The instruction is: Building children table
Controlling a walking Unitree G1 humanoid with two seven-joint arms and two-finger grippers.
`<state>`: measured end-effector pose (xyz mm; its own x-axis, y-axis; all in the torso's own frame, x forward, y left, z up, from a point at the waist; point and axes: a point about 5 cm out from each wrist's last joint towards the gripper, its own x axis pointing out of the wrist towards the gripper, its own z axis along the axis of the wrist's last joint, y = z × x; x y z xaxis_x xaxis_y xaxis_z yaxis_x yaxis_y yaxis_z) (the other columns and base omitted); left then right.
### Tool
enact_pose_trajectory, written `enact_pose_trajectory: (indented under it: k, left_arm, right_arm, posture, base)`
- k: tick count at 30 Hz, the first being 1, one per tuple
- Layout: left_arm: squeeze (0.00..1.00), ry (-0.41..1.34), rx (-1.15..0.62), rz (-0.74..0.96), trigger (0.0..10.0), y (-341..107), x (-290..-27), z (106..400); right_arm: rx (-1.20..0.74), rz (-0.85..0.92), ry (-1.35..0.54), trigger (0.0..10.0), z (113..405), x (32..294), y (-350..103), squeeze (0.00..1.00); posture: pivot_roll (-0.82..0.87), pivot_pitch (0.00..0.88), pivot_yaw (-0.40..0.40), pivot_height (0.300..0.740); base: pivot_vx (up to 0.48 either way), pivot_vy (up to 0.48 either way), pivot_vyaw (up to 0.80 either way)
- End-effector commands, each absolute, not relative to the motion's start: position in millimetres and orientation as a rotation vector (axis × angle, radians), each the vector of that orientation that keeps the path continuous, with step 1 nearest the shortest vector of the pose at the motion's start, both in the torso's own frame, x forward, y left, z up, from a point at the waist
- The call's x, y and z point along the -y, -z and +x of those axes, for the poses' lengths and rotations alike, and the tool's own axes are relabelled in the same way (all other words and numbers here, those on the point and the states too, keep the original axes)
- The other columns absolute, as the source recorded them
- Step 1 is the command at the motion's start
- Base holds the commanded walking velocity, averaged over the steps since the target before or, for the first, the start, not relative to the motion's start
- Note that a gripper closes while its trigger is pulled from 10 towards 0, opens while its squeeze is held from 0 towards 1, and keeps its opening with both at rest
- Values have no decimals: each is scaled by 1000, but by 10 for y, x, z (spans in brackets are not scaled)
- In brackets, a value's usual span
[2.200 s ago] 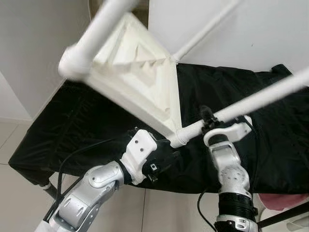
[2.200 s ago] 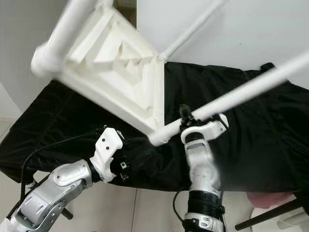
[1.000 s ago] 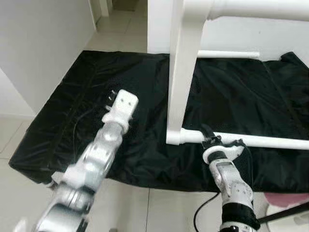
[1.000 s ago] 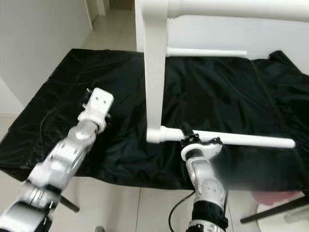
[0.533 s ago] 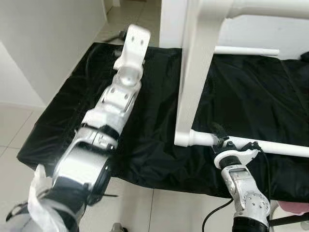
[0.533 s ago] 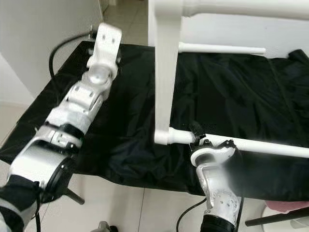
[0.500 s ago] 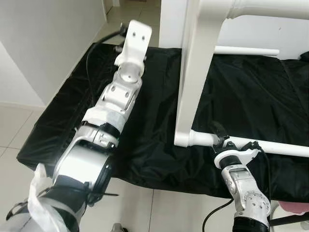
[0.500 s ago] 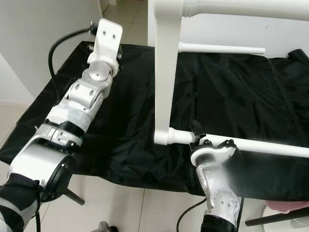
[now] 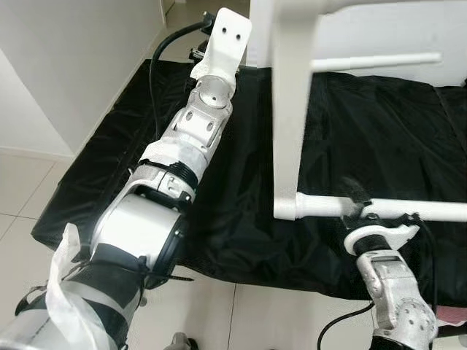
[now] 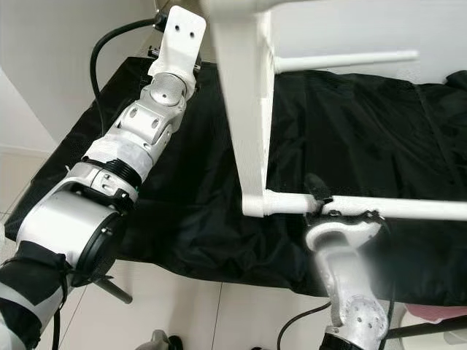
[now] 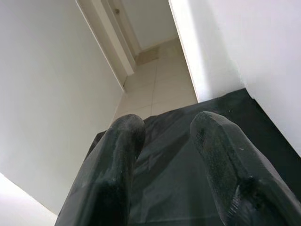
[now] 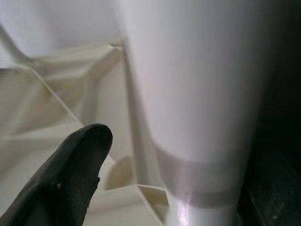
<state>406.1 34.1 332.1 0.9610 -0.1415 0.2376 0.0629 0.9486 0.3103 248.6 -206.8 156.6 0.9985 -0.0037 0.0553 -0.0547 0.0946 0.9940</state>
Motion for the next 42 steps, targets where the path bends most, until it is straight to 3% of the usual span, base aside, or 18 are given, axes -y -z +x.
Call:
enact_pose_trajectory:
  k: [1, 10, 16, 23, 31, 33, 42]
  left_arm:
    - [0, 7, 301, 301, 10000, -3384, -344, 4053]
    - [0, 32, 334, 294, 10000, -3489, -253, 4053]
    - [0, 32, 349, 295, 10000, -3532, -261, 4058]
    - [0, 34, 363, 300, 10000, -3573, -262, 4066]
    - [0, 39, 363, 304, 10000, -3555, -227, 4063]
    - [0, 59, 403, 300, 10000, -3632, -170, 4033]
    - [0, 141, 493, 261, 10000, -3954, 40, 3894]
  right_arm:
    - [-83, 1606, 7, 10000, 2007, 1814, -1125, 0]
    - [-192, 1488, -97, 10000, 1661, 1942, -862, 0]
    - [-105, 1583, -148, 10000, 1588, 2017, -907, 0]
    - [-62, 1493, -309, 10000, 1497, 1996, -1032, 0]
    - [18, 1356, -469, 10000, 1517, 1985, -1243, 0]
    - [55, 1255, -613, 10000, 1639, 1895, -1448, 0]
    - [95, 1236, -669, 10000, 1788, 1835, -1497, 0]
  posture:
    - [-18, 129, 22, 740]
    - [-40, 136, 25, 740]
    - [-32, 134, 28, 740]
    - [-27, 136, 36, 740]
    - [-30, 135, 46, 740]
    - [-23, 134, 51, 740]
    - [2, 130, 52, 740]
  base:
    - [0, 0, 0]
    - [0, 0, 0]
    - [0, 0, 0]
    - [0, 0, 0]
    - [0, 0, 0]
    - [0, 0, 0]
    - [0, 0, 0]
